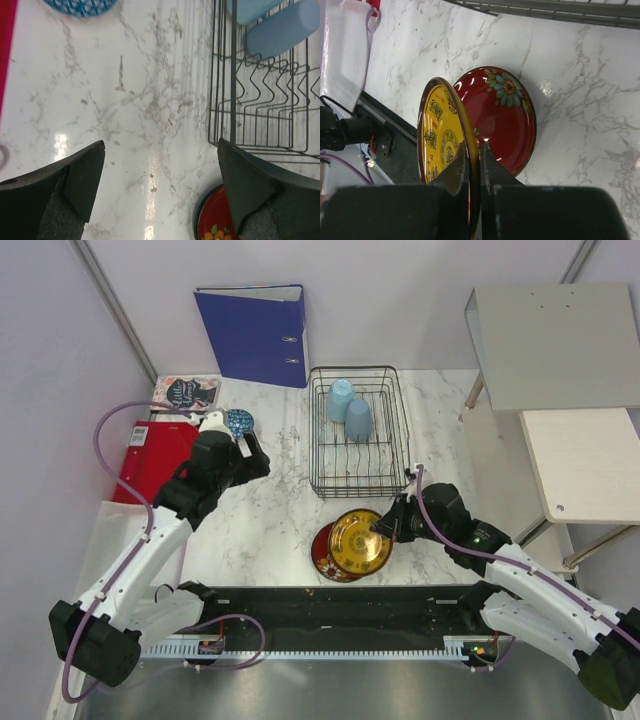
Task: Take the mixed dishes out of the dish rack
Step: Place the plate at the center of the board.
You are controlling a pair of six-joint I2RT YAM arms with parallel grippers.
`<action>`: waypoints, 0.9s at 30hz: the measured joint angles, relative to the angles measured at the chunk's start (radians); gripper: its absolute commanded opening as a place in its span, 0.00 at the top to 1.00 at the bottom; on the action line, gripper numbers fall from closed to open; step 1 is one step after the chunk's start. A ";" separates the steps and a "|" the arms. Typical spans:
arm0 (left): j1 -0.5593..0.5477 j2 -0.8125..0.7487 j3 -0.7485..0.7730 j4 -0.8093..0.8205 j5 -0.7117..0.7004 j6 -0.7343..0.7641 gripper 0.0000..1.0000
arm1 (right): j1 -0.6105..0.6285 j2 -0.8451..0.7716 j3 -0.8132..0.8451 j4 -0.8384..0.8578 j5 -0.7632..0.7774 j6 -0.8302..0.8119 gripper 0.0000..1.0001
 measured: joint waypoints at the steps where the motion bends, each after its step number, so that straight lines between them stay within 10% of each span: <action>1: 0.012 0.017 -0.010 -0.007 0.039 -0.028 0.01 | 0.000 0.014 -0.011 0.024 -0.015 0.006 1.00; 22: 0.021 0.044 -0.095 0.000 0.193 -0.133 0.01 | 0.000 0.375 -0.139 0.381 -0.127 0.041 1.00; 27: 0.021 0.044 -0.105 0.007 0.193 -0.133 0.01 | -0.001 0.421 -0.138 0.438 -0.141 0.048 0.59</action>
